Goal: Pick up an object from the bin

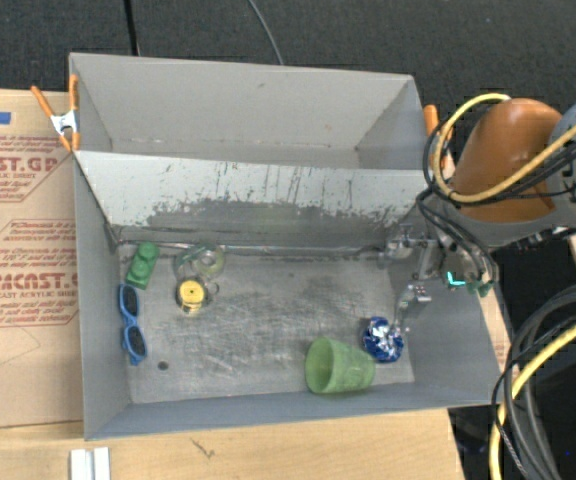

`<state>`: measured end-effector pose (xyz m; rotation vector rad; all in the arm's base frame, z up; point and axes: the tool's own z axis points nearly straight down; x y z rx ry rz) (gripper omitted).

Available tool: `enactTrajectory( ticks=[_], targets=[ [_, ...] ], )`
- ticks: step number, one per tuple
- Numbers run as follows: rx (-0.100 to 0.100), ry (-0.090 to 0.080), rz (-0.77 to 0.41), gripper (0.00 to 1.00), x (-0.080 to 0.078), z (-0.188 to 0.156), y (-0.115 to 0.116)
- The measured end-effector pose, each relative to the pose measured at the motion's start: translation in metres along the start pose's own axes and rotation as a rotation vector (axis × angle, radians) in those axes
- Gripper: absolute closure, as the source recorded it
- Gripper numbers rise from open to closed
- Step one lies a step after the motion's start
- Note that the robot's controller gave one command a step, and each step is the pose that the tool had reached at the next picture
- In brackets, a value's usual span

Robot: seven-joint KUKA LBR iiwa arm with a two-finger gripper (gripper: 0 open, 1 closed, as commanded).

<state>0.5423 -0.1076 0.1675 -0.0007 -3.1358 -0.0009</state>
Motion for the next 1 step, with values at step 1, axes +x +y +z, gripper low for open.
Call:
enactTrajectory(
  ticks=[1],
  targets=[
    [0.003,-0.012,-0.495,0.00,0.0347,0.0963,-0.0184]
  ],
)
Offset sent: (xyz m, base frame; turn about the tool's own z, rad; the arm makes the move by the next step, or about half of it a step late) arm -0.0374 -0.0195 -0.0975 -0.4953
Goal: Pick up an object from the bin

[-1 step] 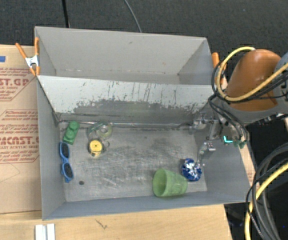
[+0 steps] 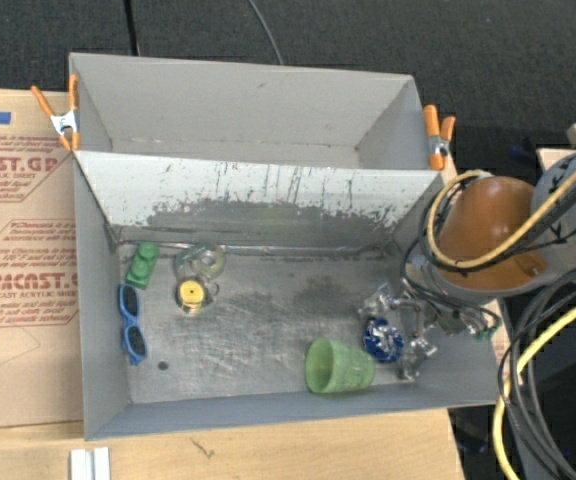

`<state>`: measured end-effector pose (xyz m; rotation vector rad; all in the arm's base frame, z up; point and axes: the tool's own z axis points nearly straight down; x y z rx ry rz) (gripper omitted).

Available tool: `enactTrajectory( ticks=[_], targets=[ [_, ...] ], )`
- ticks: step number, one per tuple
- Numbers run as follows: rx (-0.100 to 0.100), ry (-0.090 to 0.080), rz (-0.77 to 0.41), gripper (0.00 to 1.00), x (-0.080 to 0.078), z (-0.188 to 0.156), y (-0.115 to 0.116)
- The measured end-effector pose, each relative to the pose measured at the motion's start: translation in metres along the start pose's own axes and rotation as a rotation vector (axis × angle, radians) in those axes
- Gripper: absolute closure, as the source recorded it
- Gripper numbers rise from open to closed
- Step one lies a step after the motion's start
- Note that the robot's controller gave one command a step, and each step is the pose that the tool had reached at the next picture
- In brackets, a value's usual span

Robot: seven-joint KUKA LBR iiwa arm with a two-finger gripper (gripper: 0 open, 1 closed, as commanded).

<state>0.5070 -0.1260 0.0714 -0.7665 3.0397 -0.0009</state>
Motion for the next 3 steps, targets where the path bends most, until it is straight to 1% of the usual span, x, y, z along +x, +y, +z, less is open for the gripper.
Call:
enactTrajectory(
  ticks=[1,2,3],
  targets=[
    [0.001,0.001,-0.001,1.00,0.000,-0.001,0.000],
    [0.003,0.000,-0.051,1.00,0.010,-0.121,0.000],
    [0.002,-0.003,-0.294,1.00,-0.064,-0.187,-0.011]
  ],
)
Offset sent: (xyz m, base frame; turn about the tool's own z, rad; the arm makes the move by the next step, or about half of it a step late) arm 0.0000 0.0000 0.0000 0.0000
